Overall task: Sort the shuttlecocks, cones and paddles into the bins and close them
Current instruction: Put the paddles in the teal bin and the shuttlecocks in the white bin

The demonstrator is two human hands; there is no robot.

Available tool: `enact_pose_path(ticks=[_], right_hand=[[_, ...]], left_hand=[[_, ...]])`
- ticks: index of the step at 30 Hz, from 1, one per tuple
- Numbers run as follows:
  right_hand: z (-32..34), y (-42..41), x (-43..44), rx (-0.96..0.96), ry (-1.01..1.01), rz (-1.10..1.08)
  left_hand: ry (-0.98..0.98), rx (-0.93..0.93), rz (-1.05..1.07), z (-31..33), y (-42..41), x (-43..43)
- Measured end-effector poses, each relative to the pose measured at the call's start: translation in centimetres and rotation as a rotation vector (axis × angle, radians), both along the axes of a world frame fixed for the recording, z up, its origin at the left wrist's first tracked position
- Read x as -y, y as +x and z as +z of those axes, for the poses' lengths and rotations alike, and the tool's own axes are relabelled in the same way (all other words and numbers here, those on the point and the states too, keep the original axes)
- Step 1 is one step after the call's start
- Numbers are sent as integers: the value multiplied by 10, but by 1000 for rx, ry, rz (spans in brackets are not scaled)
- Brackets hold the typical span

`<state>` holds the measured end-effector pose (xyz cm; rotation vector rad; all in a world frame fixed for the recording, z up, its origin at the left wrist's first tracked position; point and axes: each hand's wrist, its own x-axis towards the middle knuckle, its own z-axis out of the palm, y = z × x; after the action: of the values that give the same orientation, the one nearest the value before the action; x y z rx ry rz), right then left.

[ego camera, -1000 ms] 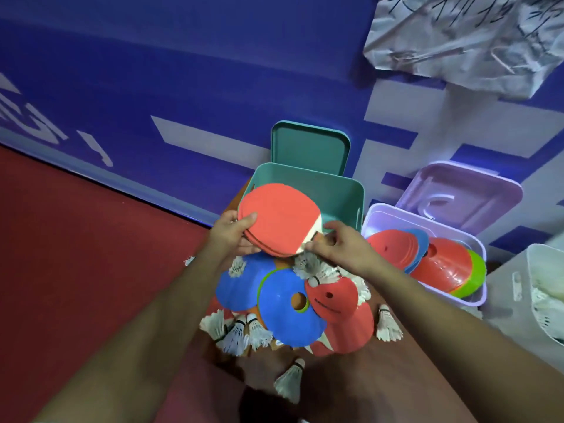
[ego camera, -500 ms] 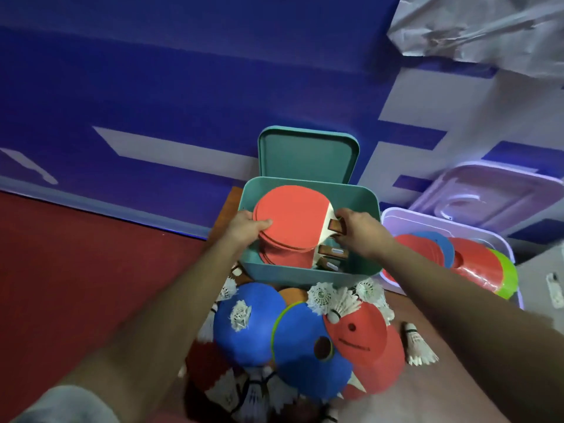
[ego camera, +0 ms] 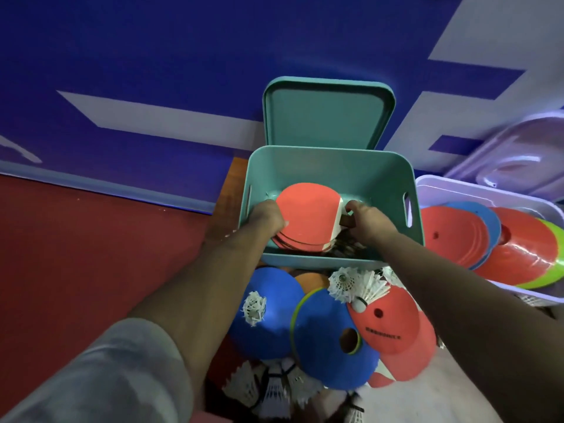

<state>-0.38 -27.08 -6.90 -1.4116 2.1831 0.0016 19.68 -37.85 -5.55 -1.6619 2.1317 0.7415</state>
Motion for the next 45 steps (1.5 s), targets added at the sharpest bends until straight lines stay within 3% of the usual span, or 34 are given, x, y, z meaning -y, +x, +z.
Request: enact_pose_path(ticks=[5,13,16,20,28,34,41,45], right_hand=[[8,2,-3,100,-10,7],[81,22,-86,263,-513,-94],[87,32,-130,301,-601,-114],[66,40,-185,349,-566,-150],[12,23,-234,318,-274,-322],[12,21,-210,399,-272,-397],[-11,26,-177,499,-224,-517],[-9,24,-178,523,-317,-615]], left_hand=[[-31,-62,-4,9,1,-11],[-184,-634,247,79,35,-85],[-188,-751,302,81,54,-129],[-98,-707,374,62,60,-189],[11,-563,367,6,22,-238],[-116,-486,186,-6,-11,-227],[-109,-296,-106,-33,-21,-203],[-120,-430,-116,-35,-12,-188]])
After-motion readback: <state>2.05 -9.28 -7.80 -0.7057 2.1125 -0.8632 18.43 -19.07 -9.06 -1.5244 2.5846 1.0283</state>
